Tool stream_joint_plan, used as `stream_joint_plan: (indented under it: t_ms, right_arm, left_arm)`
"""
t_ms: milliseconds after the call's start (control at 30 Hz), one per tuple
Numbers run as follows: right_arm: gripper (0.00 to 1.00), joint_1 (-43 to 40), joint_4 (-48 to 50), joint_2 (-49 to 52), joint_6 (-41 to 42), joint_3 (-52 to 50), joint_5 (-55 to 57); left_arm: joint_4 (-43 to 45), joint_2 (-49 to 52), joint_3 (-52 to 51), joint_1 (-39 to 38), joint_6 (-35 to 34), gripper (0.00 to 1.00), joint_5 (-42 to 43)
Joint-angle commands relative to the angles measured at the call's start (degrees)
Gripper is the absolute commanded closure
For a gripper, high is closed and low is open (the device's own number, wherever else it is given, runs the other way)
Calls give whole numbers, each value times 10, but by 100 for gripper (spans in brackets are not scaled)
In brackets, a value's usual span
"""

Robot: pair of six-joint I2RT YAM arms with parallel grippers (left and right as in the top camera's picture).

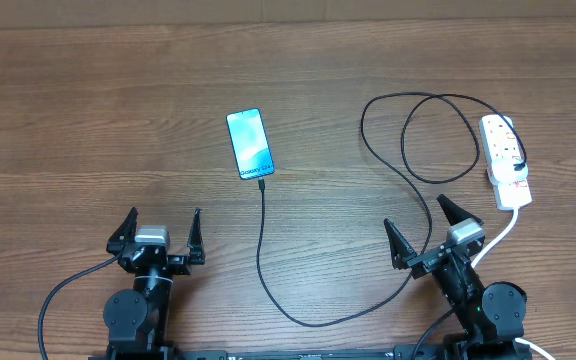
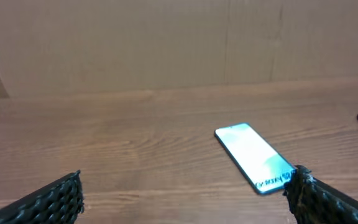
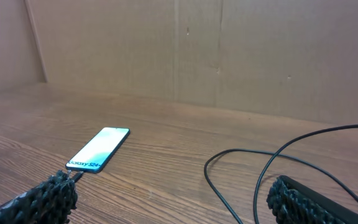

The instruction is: Plug charger to phone and switch on socket

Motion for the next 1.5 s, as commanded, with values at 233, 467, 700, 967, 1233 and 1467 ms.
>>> stream_joint_plan:
  t_ms: [233, 467, 700, 967, 1233, 1467]
  right_arm:
    - [0, 3, 2, -5, 0, -5, 4]
    - [0, 3, 2, -5, 0, -5, 4]
    - [0, 3, 2, -5, 0, -5, 4]
    - [0, 3, 2, -5, 0, -5, 4]
    - [0, 3, 2, -5, 0, -5, 4]
    - [0, 3, 2, -5, 0, -5, 3]
  left_arm:
    - [25, -5, -2, 3, 24, 0, -30]
    - [163, -5, 1, 3, 24, 0, 15]
    - [162, -2, 86, 3, 20, 0, 39]
    - [69, 82, 249, 3, 19, 0, 54]
    - [-87, 268, 469, 3, -16, 0, 110]
    - [-275, 466, 676, 3, -22, 0, 182]
